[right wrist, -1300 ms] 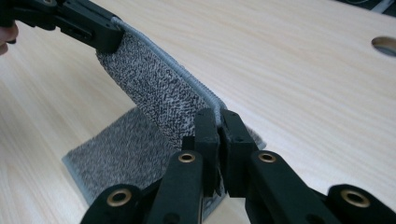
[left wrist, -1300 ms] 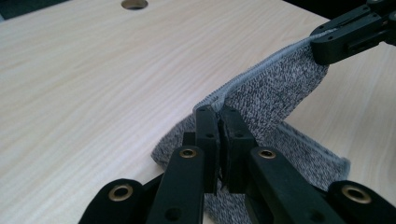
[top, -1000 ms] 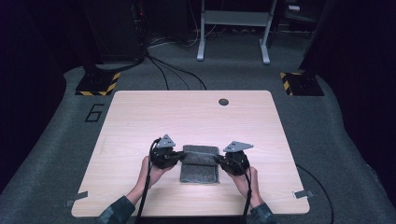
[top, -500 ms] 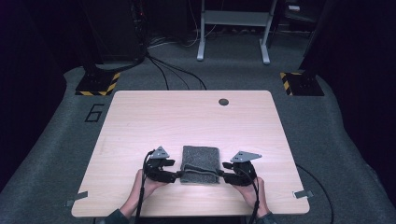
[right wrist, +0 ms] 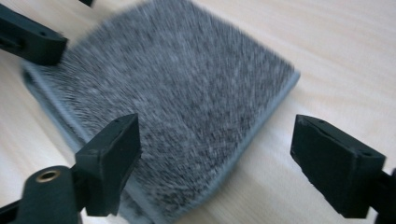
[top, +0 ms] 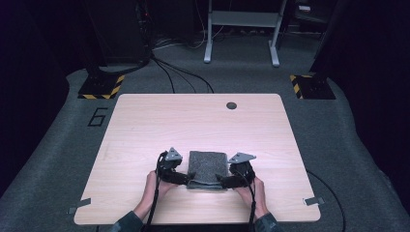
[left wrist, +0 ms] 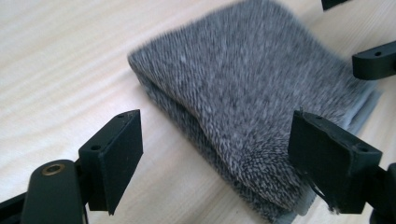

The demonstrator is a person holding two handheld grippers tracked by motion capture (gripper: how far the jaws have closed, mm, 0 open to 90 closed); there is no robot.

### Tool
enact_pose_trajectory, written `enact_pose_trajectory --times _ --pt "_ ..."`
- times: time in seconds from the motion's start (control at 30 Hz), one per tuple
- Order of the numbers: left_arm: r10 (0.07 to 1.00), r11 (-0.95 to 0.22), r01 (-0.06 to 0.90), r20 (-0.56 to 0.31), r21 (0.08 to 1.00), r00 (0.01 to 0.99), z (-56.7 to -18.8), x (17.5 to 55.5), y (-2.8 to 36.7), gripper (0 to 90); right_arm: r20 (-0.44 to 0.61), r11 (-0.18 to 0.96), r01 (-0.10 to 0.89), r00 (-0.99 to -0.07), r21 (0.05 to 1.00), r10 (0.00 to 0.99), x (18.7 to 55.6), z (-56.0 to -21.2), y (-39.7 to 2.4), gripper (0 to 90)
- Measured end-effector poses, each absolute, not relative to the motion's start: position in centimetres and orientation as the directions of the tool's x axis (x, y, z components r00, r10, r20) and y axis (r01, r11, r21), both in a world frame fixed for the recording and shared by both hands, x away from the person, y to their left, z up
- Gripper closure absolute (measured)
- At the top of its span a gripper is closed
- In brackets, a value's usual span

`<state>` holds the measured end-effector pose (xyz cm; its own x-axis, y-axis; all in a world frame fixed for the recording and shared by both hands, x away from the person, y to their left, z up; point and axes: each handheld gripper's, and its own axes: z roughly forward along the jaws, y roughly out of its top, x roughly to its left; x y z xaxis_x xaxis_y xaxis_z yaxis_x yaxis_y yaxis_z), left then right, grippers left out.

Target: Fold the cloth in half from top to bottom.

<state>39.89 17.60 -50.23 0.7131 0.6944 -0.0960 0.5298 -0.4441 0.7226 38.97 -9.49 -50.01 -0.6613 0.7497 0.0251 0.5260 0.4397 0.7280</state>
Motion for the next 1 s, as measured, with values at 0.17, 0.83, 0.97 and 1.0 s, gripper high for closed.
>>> enact_pose_trajectory --times 0.17,0.83,0.97,1.0 --pt "0.692 -0.535 0.501 0.012 0.681 0.722 -51.5 39.2 17.2 17.9 -0.016 0.470 0.541 -0.644 0.698 0.765 38.7 -51.4 -9.5 14.4" --pt "0.753 -0.502 0.553 0.021 0.665 0.657 -50.6 44.9 16.9 16.3 -0.008 0.437 0.566 -0.605 0.700 0.796 44.1 -49.7 -9.8 14.4" --pt "0.754 -0.503 0.562 0.016 0.656 0.657 -51.4 45.0 17.1 16.1 -0.030 0.470 0.592 -0.601 0.654 0.799 44.5 -51.3 -9.5 14.2" --pt "0.756 -0.498 0.564 0.011 0.659 0.654 -51.3 44.9 17.1 16.0 -0.021 0.461 0.590 -0.601 0.663 0.799 44.5 -51.4 -9.7 14.1"
